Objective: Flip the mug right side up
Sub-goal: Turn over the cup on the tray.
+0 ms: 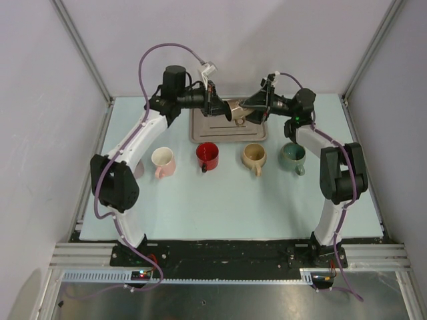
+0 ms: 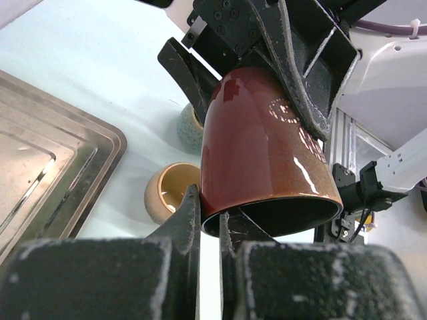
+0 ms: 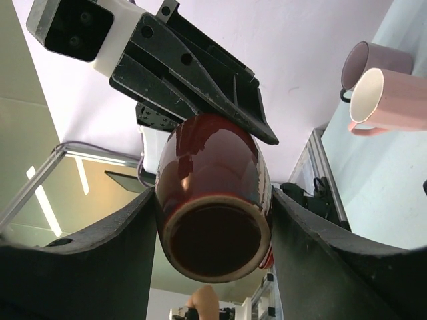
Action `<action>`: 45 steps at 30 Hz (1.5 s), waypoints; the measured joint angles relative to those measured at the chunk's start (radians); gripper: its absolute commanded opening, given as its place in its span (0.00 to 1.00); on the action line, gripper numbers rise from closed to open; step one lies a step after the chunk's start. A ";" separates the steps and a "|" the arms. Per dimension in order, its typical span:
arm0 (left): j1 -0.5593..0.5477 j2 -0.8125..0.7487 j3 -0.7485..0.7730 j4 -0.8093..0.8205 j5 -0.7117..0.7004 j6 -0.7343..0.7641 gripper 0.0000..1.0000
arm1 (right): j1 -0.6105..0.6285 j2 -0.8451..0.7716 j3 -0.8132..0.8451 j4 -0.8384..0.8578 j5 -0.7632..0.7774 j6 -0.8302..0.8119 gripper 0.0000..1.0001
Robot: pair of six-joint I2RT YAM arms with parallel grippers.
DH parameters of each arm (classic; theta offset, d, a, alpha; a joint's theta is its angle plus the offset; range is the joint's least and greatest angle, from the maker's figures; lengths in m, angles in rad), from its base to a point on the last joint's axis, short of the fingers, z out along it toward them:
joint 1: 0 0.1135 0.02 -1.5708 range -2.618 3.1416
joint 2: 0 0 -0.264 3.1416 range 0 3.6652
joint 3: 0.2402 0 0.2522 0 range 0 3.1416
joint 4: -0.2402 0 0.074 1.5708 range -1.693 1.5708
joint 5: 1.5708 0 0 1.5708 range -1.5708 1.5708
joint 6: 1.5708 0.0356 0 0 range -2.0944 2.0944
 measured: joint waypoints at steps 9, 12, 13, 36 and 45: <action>-0.006 0.000 -0.066 0.067 -0.029 -0.062 0.00 | -0.018 0.000 0.003 -0.126 -0.023 -0.123 0.70; -0.008 0.000 -0.089 0.080 -0.042 -0.098 0.00 | -0.032 0.000 0.014 -0.211 -0.036 -0.212 0.71; -0.009 0.000 -0.097 0.090 -0.047 -0.113 0.00 | -0.035 -0.001 0.019 -0.243 -0.040 -0.245 0.71; 0.009 -0.035 -0.258 0.201 -0.230 -0.360 0.00 | -0.105 -0.127 0.300 -1.363 0.298 -1.473 0.75; 0.014 -0.041 -0.305 0.155 -0.375 -0.401 0.00 | 0.144 -0.393 0.311 -1.616 0.819 -2.065 0.71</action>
